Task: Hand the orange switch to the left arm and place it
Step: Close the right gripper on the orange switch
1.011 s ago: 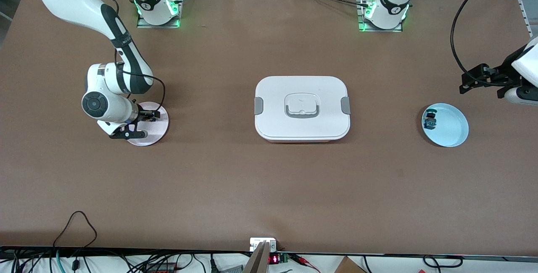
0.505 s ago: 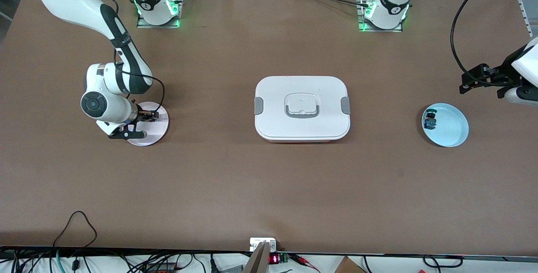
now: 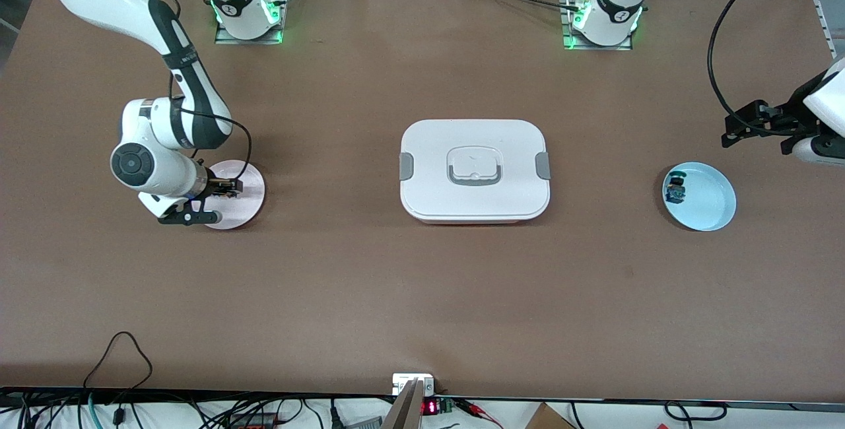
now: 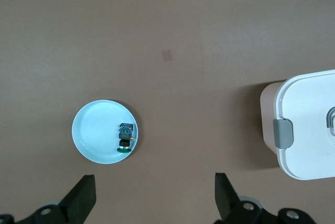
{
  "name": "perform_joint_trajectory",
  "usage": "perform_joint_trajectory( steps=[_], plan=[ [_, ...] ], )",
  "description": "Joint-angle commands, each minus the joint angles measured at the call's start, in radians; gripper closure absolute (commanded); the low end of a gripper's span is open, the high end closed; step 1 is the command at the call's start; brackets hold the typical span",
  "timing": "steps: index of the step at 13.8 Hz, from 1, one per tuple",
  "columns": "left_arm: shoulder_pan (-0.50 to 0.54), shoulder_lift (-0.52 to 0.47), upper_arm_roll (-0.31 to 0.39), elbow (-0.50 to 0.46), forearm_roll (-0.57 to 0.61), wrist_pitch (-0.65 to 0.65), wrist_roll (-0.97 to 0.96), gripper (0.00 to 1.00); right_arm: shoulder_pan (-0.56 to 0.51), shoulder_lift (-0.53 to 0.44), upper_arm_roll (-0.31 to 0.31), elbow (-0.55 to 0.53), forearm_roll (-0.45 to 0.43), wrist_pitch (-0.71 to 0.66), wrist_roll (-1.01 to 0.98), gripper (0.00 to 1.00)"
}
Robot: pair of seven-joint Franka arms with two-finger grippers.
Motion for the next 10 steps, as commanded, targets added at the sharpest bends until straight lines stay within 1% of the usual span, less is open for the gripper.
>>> perform_joint_trajectory(
  steps=[1,3,6,8,10],
  plan=[
    [-0.002,0.009,-0.001,0.024,0.012,-0.011,0.021,0.00,-0.003,-0.041,0.006,0.069,-0.008,-0.114,0.000,1.00],
    [-0.002,0.009,-0.001,0.024,0.012,-0.011,0.021,0.00,0.000,-0.071,0.005,0.080,-0.007,-0.132,-0.036,0.99],
    [-0.004,0.009,-0.003,0.024,0.014,-0.010,0.020,0.00,0.004,-0.107,0.012,0.096,-0.004,-0.163,-0.037,0.99],
    [-0.005,0.009,-0.003,0.024,0.014,-0.005,0.021,0.00,0.009,-0.116,0.014,0.143,-0.004,-0.214,-0.039,1.00],
    [-0.005,0.009,-0.003,0.024,0.014,-0.005,0.021,0.00,0.018,-0.116,0.029,0.210,0.002,-0.267,-0.039,1.00]
  ],
)
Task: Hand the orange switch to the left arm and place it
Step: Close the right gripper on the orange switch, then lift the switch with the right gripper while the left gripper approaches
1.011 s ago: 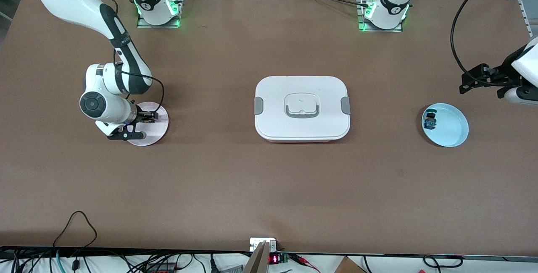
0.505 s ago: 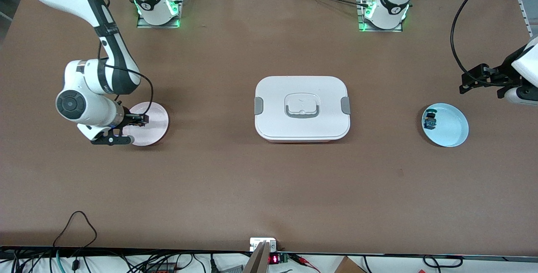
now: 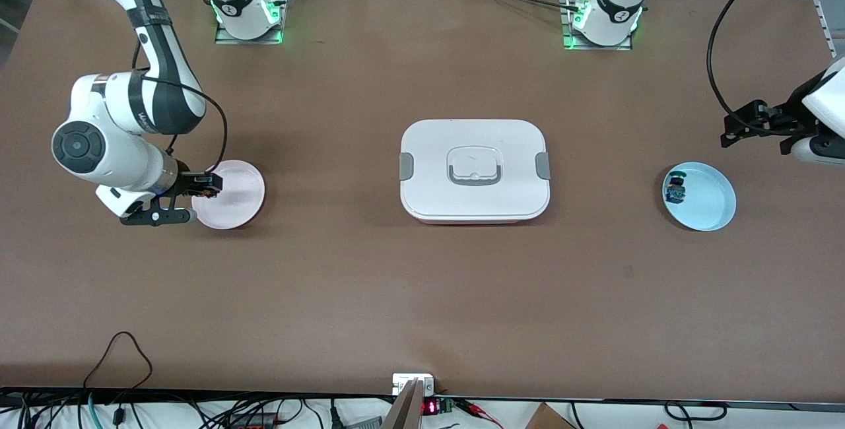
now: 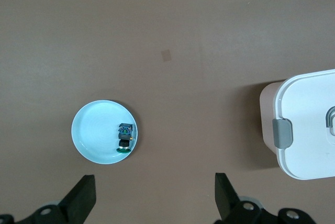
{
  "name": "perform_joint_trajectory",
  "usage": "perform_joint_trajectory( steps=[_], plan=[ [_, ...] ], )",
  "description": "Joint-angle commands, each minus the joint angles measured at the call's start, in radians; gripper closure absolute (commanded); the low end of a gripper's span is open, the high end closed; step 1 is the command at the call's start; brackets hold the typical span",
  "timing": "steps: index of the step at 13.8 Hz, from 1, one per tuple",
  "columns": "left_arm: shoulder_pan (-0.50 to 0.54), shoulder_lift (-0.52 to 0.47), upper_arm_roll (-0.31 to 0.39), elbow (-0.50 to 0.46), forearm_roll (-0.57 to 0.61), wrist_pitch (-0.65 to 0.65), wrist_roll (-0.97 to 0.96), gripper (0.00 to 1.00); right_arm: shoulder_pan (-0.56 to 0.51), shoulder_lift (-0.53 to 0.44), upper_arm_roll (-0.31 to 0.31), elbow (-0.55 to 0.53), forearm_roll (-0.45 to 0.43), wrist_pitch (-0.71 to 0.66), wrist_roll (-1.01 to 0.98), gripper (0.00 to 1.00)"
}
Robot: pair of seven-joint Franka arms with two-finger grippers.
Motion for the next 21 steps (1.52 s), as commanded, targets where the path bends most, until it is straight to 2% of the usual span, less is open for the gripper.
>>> perform_joint_trajectory(
  steps=[1,3,8,10,12,15,17,19,21],
  plan=[
    [-0.005,0.009,0.000,0.024,0.012,-0.004,0.020,0.00,0.007,-0.006,0.024,0.109,0.043,-0.093,-0.020,1.00],
    [-0.022,0.027,-0.013,0.027,0.015,0.059,0.036,0.00,0.010,-0.007,0.026,0.179,0.149,-0.135,-0.095,1.00],
    [-0.019,0.035,-0.021,0.074,0.018,0.061,0.038,0.00,0.033,-0.038,0.037,0.229,0.245,-0.149,-0.293,1.00],
    [-0.019,0.050,-0.020,0.079,0.018,0.053,0.044,0.00,0.034,-0.062,0.040,0.230,0.319,-0.153,-0.366,1.00],
    [-0.014,0.055,-0.020,0.075,0.017,0.007,0.046,0.00,0.037,-0.088,0.040,0.233,0.395,-0.170,-0.469,1.00],
    [-0.007,0.062,-0.016,0.085,-0.014,-0.111,0.046,0.00,0.038,-0.099,0.038,0.247,0.566,-0.182,-0.737,1.00],
    [0.004,0.062,-0.006,0.084,-0.223,-0.181,0.037,0.00,0.050,-0.107,0.040,0.246,0.669,-0.185,-0.901,1.00],
    [0.058,0.075,-0.006,0.052,-0.471,-0.197,0.027,0.00,0.067,-0.108,0.040,0.246,0.787,-0.179,-1.036,1.00],
    [0.067,0.111,-0.006,0.019,-0.723,-0.215,-0.003,0.00,0.095,-0.107,0.040,0.242,0.878,-0.175,-1.167,1.00]
  ],
)
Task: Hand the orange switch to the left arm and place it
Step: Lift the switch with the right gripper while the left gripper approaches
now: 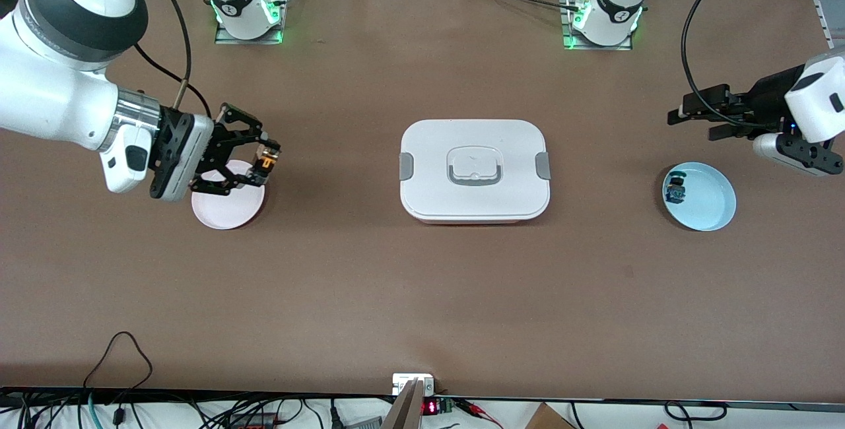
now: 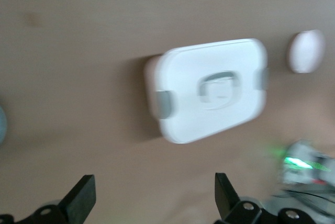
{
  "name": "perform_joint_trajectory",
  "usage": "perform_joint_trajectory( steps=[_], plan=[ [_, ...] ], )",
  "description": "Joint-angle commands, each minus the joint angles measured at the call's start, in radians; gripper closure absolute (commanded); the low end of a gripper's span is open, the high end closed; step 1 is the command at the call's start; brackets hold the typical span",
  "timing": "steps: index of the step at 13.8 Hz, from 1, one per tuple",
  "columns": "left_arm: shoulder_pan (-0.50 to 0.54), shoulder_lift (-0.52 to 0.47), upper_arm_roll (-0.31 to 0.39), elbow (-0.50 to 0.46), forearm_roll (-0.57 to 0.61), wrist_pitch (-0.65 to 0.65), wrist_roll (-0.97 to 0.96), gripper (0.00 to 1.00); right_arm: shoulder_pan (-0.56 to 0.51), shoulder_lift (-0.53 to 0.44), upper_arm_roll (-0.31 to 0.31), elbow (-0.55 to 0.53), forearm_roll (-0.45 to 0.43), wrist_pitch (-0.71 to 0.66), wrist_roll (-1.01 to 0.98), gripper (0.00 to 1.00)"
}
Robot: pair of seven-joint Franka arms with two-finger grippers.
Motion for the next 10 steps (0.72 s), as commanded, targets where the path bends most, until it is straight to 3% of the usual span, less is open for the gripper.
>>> perform_joint_trajectory(
  steps=[1,3,5,8,10],
  plan=[
    [0.016,0.054,-0.006,-0.028,-0.290,-0.023,-0.087,0.00,0.026,-0.004,-0.002,0.006,0.134,-0.008,-0.167,1.00],
    [-0.001,0.109,-0.015,-0.036,-0.506,-0.018,-0.233,0.00,0.047,0.002,-0.002,0.003,0.280,-0.005,-0.282,1.00],
    [-0.036,0.157,-0.016,-0.056,-0.663,-0.007,-0.247,0.00,0.069,0.021,-0.002,0.003,0.421,-0.003,-0.412,1.00],
    [-0.125,0.145,-0.036,-0.149,-0.844,0.133,-0.256,0.00,0.110,0.048,-0.002,0.002,0.623,0.006,-0.572,1.00],
    [-0.153,0.122,-0.107,-0.179,-0.909,0.280,-0.296,0.00,0.144,0.077,-0.002,0.002,0.738,0.006,-0.623,1.00]
  ],
)
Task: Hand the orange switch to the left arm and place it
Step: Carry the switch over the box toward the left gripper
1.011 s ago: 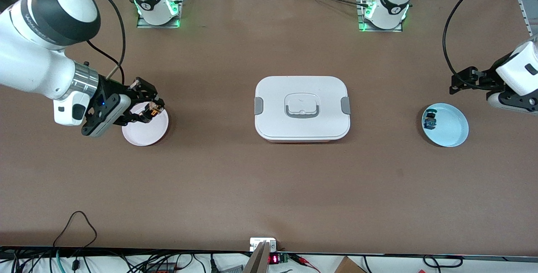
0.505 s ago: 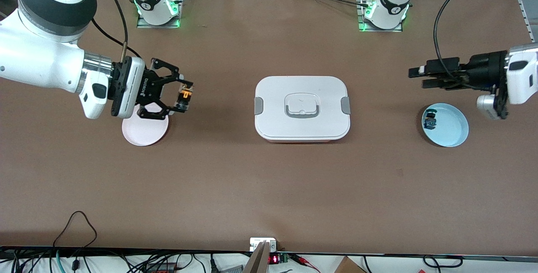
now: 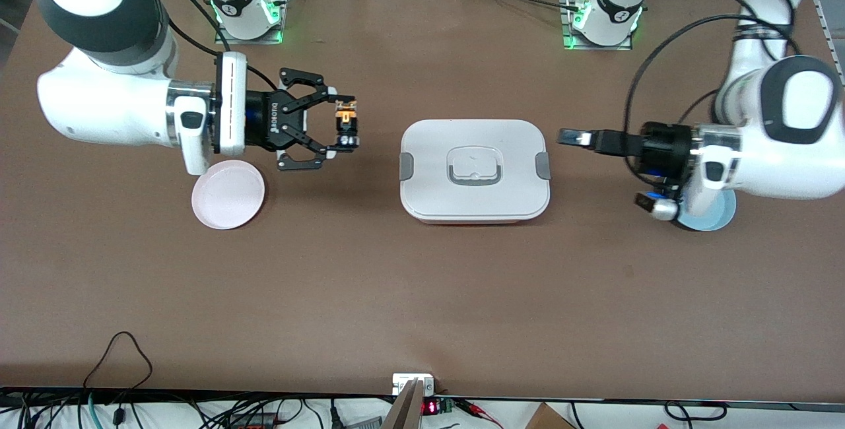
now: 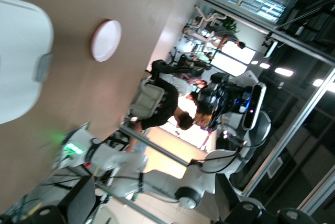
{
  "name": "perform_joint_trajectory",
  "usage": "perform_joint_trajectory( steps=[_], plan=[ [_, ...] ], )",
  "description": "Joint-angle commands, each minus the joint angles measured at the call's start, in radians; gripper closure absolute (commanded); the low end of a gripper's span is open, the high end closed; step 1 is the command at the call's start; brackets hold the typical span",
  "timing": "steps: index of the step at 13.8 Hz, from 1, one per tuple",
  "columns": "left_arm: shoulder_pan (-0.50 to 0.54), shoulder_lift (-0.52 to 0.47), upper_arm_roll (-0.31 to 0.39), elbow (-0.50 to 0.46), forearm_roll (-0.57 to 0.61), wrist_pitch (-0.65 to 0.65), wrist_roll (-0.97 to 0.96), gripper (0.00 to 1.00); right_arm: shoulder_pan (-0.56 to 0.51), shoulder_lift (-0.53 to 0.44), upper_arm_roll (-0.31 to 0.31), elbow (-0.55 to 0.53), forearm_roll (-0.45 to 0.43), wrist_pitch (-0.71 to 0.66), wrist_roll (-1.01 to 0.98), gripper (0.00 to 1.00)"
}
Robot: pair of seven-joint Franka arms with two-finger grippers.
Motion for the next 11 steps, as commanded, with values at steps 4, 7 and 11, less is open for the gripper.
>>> perform_joint_trajectory(
  steps=[4,7,11],
  plan=[
    [-0.028,-0.075,-0.255,-0.055,-0.078,0.413,-0.121,0.00,0.074,0.042,-0.004,0.004,0.198,0.057,-0.078,1.00],
    [-0.028,-0.077,-0.353,-0.052,-0.078,0.543,-0.176,0.00,0.131,0.059,-0.004,0.004,0.242,0.121,-0.080,1.00],
    [-0.029,-0.077,-0.363,-0.052,-0.078,0.544,-0.176,0.01,0.174,0.063,-0.004,0.004,0.272,0.174,-0.075,1.00]
  ],
)
